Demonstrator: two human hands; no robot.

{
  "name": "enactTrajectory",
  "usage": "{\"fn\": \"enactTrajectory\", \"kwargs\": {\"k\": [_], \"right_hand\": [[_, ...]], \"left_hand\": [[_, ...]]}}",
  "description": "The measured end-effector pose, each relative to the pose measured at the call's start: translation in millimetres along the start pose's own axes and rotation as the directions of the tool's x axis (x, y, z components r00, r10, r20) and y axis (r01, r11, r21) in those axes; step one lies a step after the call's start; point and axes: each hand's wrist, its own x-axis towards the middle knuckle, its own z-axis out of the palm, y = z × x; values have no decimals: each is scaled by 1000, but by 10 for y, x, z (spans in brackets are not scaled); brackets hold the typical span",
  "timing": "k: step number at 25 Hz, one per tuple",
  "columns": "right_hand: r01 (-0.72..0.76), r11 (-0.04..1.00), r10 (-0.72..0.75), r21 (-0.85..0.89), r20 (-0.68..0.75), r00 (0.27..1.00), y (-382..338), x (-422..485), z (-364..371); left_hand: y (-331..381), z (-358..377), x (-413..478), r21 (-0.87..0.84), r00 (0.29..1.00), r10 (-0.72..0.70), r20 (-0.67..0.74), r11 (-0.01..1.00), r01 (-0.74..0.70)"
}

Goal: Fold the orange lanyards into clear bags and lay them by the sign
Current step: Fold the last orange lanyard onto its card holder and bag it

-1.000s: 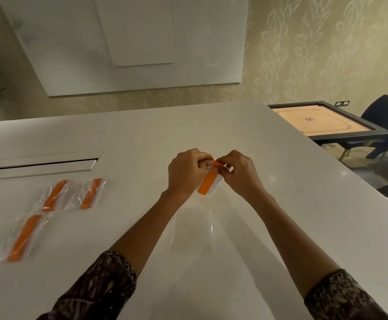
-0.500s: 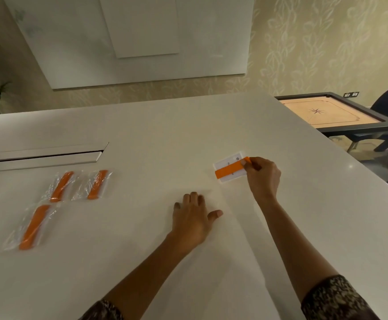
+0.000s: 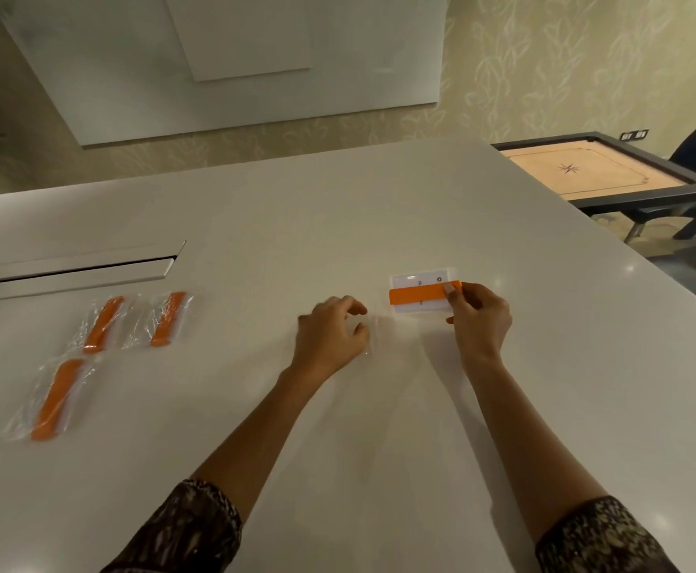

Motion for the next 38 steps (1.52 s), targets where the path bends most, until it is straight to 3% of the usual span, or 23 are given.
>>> {"fn": "enactTrajectory", "kwargs": {"k": [1,3,5,12,17,21,25,32,38], "right_hand": [[-15,1000,15,15,1,1000,23,9,-13],[-33,999,32,39,10,999,53,18,-9],[-34,998,34,52,18,999,53,13,9],[-61,994,59,90,27,998,63,16,31],[-100,981,91,166,62,994,20,-58,86],[-57,978,47,203,57,997,-41,-143,125],[16,991,-21,131,36,999,-49,-247,188],[46,997,-47,57,21,999,-56,-281,213],[46,990,-45,131,-14,999,-96,-273,191]], "left_hand": [[35,21,-5,113,997,-33,-67,993,40],[97,81,1,272,993,-109,-51,955,119],[158,115,13,291,984,-179,-14,941,175],[176,23,118,20,932,-359,49,933,358],[162,-40,165,-35,900,-414,136,906,421],[224,5,136,-43,913,-405,50,912,407],[295,58,128,-7,924,-378,-65,926,378],[353,75,144,-95,929,-321,-184,946,309],[419,57,176,-137,950,-218,-223,972,191]]}}
